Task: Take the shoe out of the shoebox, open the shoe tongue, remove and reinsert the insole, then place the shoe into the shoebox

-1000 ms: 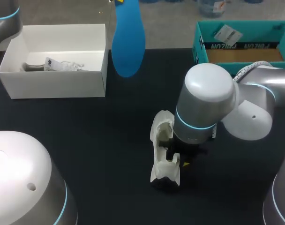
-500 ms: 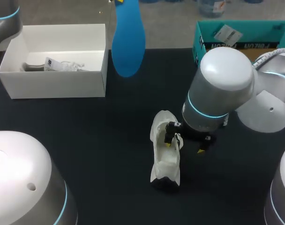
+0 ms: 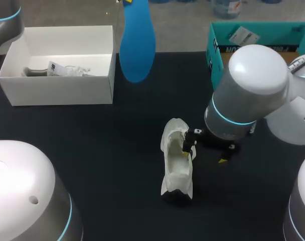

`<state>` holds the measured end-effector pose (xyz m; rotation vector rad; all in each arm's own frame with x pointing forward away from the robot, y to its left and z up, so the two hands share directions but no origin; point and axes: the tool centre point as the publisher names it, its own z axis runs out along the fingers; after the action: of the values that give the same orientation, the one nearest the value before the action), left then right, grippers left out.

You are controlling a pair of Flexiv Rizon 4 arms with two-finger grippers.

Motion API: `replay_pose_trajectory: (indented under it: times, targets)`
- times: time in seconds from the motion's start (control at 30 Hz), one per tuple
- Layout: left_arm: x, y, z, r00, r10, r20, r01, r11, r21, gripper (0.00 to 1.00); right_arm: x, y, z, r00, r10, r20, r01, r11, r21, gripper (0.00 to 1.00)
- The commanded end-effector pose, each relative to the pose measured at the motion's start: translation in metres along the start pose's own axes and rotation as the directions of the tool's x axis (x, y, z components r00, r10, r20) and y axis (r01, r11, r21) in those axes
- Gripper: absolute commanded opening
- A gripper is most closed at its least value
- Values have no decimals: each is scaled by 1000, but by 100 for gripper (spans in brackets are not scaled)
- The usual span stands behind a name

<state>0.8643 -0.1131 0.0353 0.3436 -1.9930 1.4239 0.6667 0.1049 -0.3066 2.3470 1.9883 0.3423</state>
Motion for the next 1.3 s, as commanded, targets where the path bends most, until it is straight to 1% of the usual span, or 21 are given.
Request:
replay_pose_trajectory:
  times: [0.03, 0.17, 0.23, 0.33, 0.37, 0.4, 0.47, 0.5, 0.53, 0.6, 0.67, 0.73, 0.8, 0.9, 0.97, 1.03, 1.1, 1.13, 1.17, 1.23, 1.3]
  targets:
    - [0, 0, 0, 1000, 1, 0, -1, 1000, 0, 0, -1, -1, 2, 1000, 0, -5, -1, 1000, -2, 100]
    - [0, 0, 0, 1000, 1, 0, -1, 1000, 0, 0, -1, -1, 2, 1000, 0, -5, -1, 1000, -2, 100]
    - [0, 0, 0, 1000, 1, 0, -1, 1000, 0, 0, -1, 2, -2, 997, 31, -64, -29, 999, 38, 100]
    - [0, 0, 0, 1000, 1, 0, -1, 1000, 0, 0, -1, 7, -6, 987, 71, -143, -62, 996, 64, 100]
    - [0, 0, 0, 1000, 1, 0, -1, 1000, 0, 0, 0, 8, -8, 981, 114, -155, -103, 992, 77, 100]
    - [0, 0, 0, 1000, 1, 0, -1, 1000, 0, 0, 1, 9, -10, 975, 126, -184, -109, 989, 96, 100]
    - [0, 0, 0, 1000, 1, 0, -1, 1000, 0, 0, 3, 11, -13, 956, 172, -236, -150, 983, 109, 100]
    - [0, 0, 0, 1000, 1, 0, -1, 1000, 0, 0, 4, 12, -15, 947, 190, -257, -162, 978, 128, 100]
    - [0, 0, 0, 1000, 1, 0, -1, 1000, 0, 0, 7, 12, -16, 942, 184, -280, -155, 980, 124, 100]
    - [0, 0, 0, 1000, 1, 0, -1, 1000, 0, 0, 11, 12, -20, 903, 188, -386, -143, 980, 142, 100]
    - [0, 0, 0, 1000, 1, 0, -1, 1000, 0, 0, 14, 12, -23, 881, 184, -437, -132, 980, 146, 100]
    - [0, 0, 0, 1000, 1, 0, -1, 1000, 0, 0, 18, 13, -26, 826, 162, -539, -89, 983, 160, 100]
    - [0, 0, 0, 1000, 1, 0, -1, 1000, 0, 0, 19, 15, -29, 823, 166, -543, -90, 982, 165, 100]
    - [0, 0, 0, 1000, 1, 0, -1, 1000, 0, 0, 22, 18, -32, 768, 154, -621, -56, 983, 175, 100]
    - [0, 0, 0, 1000, 1, 0, -1, 1000, 0, 0, 23, 20, -34, 754, 150, -640, -53, 984, 168, 100]
    - [0, 0, 0, 1000, 1, 0, -1, 1000, 0, 0, 24, 24, -36, 712, 134, -689, -26, 986, 165, 100]
    - [0, 0, 0, 1000, 1, 0, -1, 1000, 0, 0, 25, 28, -40, 697, 125, -707, -17, 987, 157, 100]
    - [0, 0, 0, 1000, 1, 0, -1, 1000, 0, 0, 25, 30, -41, 675, 114, -729, -1, 988, 153, 100]
    - [0, 0, 0, 1000, 1, 0, -1, 1000, 0, 0, 27, 32, -43, 667, 108, -737, 7, 988, 151, 100]
    - [0, 0, 0, 1000, 1, 0, -1, 1000, 0, 0, 30, 37, -46, 668, 106, -736, 7, 989, 149, 100]
    - [0, 0, 0, 1000, 1, 0, -1, 1000, 0, 0, 34, 42, -49, 654, 98, -750, 19, 989, 146, 100]
